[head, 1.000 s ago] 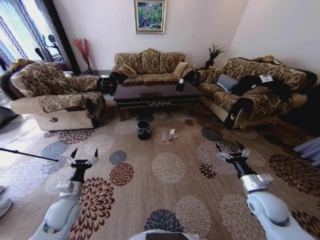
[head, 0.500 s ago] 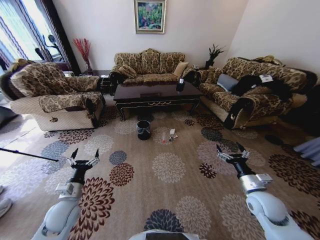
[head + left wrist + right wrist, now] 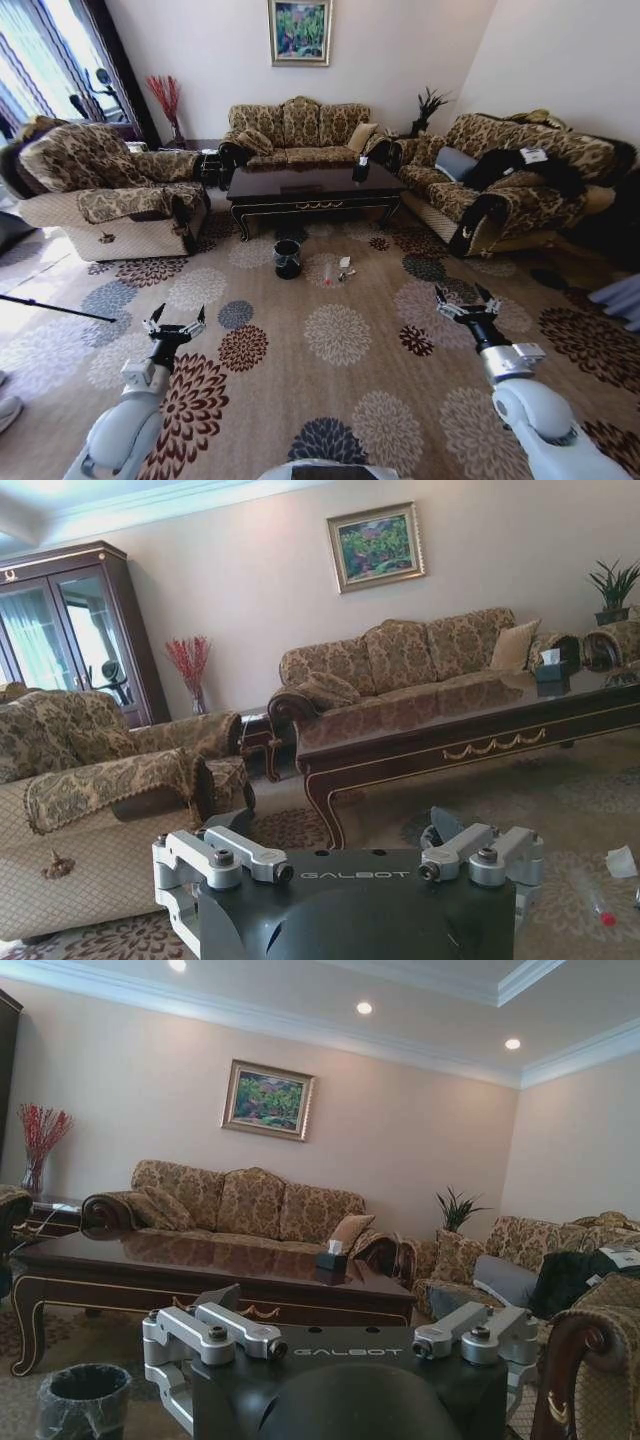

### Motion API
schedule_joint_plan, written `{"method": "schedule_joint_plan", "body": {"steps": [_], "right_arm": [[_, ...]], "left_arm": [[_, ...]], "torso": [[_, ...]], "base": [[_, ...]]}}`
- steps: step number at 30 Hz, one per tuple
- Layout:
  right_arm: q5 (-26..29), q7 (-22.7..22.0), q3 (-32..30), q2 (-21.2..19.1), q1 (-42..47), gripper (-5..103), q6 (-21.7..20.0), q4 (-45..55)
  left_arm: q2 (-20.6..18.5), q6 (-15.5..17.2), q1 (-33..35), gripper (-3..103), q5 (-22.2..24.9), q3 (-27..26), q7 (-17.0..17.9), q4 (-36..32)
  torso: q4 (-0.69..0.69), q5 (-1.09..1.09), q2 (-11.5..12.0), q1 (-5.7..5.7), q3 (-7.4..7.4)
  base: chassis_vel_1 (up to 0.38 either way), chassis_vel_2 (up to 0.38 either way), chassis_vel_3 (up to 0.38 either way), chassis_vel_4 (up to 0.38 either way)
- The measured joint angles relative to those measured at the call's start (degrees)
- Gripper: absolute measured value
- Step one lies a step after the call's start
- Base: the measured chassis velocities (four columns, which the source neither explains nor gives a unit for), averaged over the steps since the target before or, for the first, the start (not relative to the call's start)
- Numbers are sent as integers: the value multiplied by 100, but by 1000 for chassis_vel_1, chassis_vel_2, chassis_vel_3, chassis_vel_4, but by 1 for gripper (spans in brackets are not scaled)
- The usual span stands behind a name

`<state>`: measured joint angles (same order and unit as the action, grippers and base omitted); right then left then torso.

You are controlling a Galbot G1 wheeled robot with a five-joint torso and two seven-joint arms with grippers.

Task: Move to the front of the table and pick up the trash from the floor, then place it into the trash bin.

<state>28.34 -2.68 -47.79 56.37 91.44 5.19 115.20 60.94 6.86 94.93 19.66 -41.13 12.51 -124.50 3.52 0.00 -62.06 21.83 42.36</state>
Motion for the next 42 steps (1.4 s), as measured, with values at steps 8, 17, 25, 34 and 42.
{"method": "schedule_joint_plan", "body": {"steps": [8, 17, 25, 34, 42], "right_arm": [[-19, 17, -13, 134, 67, 100, 54, 44], [-104, -7, -60, 115, 265, 100, 91, 15], [-560, 34, -316, 162, 466, 100, 289, -435], [-653, 89, -140, 315, 45, 100, 366, -678], [-1029, 208, -6, 473, 15, 100, 609, -492]], "left_arm": [[94, 16, -114, 100, 5, -28, 23, 124], [17, 38, -228, 100, 76, -9, -73, 199], [85, 102, -325, 100, 209, 53, -81, 215], [88, 202, -529, 100, 218, 89, 86, 256], [344, 170, -60, 100, -275, 34, 299, -125]], "torso": [[0, -1, 247, -114, -131], [0, 0, 514, -232, -281], [0, 0, 758, -338, -419], [-2, 0, 1004, -442, -556], [-1, -2, 1198, -531, -669]], "base": [[0, 0, 0, 0], [0, 0, 0, 0], [0, 0, 0, 0], [0, 0, 0, 0], [0, 0, 0, 0]]}}
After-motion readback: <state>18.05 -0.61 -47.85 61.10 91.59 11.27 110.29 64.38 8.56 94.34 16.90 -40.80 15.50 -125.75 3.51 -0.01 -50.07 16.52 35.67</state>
